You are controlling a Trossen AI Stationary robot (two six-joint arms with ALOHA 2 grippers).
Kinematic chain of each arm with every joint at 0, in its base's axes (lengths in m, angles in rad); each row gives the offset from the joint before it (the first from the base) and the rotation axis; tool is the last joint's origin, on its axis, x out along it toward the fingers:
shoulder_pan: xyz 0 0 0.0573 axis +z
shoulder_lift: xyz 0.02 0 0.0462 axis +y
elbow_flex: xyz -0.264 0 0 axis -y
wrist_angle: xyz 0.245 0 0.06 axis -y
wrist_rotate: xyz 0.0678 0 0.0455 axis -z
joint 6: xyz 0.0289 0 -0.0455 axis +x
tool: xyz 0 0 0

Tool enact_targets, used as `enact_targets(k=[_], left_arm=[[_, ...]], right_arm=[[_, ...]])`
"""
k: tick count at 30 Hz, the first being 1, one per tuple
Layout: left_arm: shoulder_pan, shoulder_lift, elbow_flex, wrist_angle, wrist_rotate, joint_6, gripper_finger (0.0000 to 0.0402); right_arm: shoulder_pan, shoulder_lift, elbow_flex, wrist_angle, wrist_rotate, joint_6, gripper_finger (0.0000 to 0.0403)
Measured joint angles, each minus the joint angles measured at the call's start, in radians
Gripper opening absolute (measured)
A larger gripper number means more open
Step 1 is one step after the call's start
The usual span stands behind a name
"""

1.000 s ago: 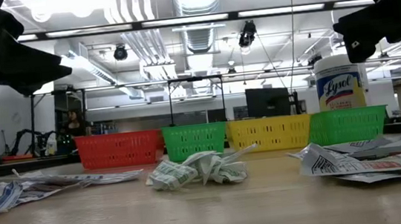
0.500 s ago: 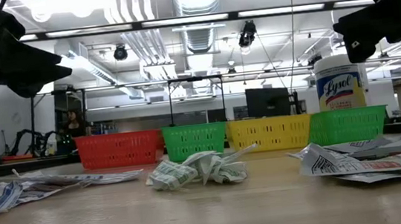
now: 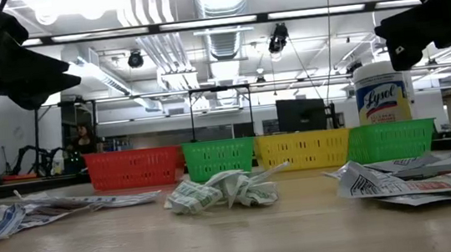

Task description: Pick & Place First Aid Supplies

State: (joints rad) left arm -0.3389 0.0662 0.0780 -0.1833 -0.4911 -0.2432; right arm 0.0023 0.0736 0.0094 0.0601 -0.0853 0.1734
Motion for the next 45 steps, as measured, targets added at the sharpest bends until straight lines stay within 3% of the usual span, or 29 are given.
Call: enact_targets(k=[45], left_arm=[[0.0,0.0,0.0,0.012,0.0,0.0,0.0188]], right_arm=[[0.0,0.0,0.0,-0.003,-0.029,0.011,0.0057]])
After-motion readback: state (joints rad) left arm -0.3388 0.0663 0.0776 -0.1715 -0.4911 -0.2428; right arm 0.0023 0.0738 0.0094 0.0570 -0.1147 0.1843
